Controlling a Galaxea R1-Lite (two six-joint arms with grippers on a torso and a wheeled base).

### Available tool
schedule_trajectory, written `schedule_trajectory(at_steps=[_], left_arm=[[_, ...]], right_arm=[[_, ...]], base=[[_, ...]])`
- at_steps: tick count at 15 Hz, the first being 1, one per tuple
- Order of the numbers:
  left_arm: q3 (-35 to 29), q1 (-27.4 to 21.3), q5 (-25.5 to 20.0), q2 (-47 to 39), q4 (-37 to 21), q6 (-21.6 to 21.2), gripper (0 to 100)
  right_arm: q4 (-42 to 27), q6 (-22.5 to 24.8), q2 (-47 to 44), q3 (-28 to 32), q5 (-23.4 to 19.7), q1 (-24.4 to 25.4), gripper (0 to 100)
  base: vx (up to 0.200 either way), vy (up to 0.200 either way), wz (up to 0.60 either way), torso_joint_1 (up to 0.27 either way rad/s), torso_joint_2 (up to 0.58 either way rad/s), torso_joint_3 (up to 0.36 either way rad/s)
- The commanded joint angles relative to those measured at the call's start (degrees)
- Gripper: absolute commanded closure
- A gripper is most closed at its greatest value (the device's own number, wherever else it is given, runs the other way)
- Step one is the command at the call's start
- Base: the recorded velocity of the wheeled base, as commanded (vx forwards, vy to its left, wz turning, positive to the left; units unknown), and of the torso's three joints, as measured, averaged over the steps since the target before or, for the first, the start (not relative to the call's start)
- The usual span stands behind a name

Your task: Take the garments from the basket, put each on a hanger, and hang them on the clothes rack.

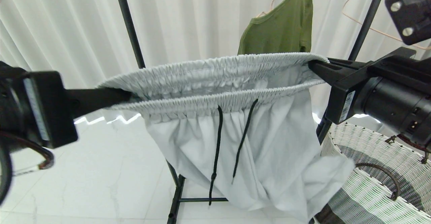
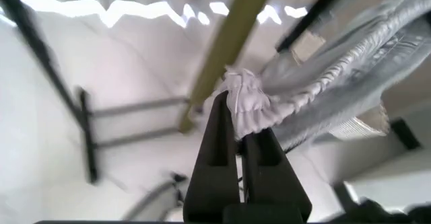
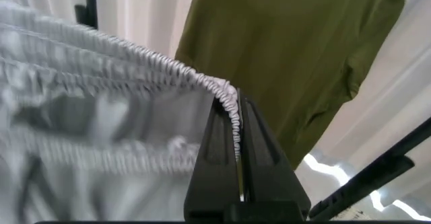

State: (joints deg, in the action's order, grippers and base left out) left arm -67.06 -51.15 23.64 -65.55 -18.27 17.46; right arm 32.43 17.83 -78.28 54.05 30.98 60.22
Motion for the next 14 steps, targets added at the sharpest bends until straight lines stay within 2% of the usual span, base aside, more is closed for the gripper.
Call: schedule_trajectory(at_steps=[1, 3, 4, 5, 7, 8, 9, 11, 14], left_arm=[[-4.66, 0.18, 2.38, 2.53, -0.45, -9.63, 100], [-5.36, 0.18, 2.64, 2.53, -0.18, -19.65, 100], [-5.27, 0.09, 2.64, 2.79, 0.08, -23.17, 100], [-5.63, 0.09, 2.64, 2.88, 2.37, -28.18, 100], [-8.53, 0.0, 2.38, 1.48, 7.9, -35.21, 100], [-10.11, 0.0, 2.38, 0.42, 9.05, -36.7, 100], [-15.21, -0.26, 2.29, -2.3, 10.19, -38.2, 100], [-22.5, -2.55, 2.47, -5.99, 10.19, -38.11, 100], [-19.25, -6.15, 2.82, -6.17, 10.01, -38.11, 100]], right_arm=[[-0.08, 1.5, 0.67, 1.49, 0.49, -0.28, 100], [-0.35, 4.23, 2.95, 1.67, 0.49, -0.46, 100], [-0.52, 5.46, 3.66, 2.28, 0.49, -0.46, 100], [-1.05, 7.92, 4.45, 4.39, 0.49, -0.54, 100], [-3.34, 10.91, 4.36, 9.84, 0.49, -0.54, 100], [-4.65, 11.61, 4.27, 11.95, 0.49, -0.54, 100], [-8.17, 13.19, 3.92, 17.23, 0.31, -0.54, 100], [-11.95, 14.42, 3.74, 22.5, 0.31, -0.54, 100], [-15.73, 15.04, 5.41, 23.47, 0.49, -0.54, 100]], base=[[0.0, 0.0, 0.0, 0.0, 0.0, 0.0], [0.0, 0.0, 0.0, 0.0, 0.0, 0.0], [0.0, 0.0, 0.0, 0.0, 0.0, 0.0], [0.0, 0.0, 0.0, 0.0, 0.0, 0.0], [0.0, 0.0, 0.0, 0.0, 0.0, 0.0], [0.0, 0.0, 0.0, 0.0, 0.0, 0.0], [0.0, 0.0, 0.0, 0.0, 0.0, 0.0], [0.0, 0.0, 0.0, 0.0, 0.0, 0.0], [0.0, 0.0, 0.0, 0.0, 0.0, 0.0]])
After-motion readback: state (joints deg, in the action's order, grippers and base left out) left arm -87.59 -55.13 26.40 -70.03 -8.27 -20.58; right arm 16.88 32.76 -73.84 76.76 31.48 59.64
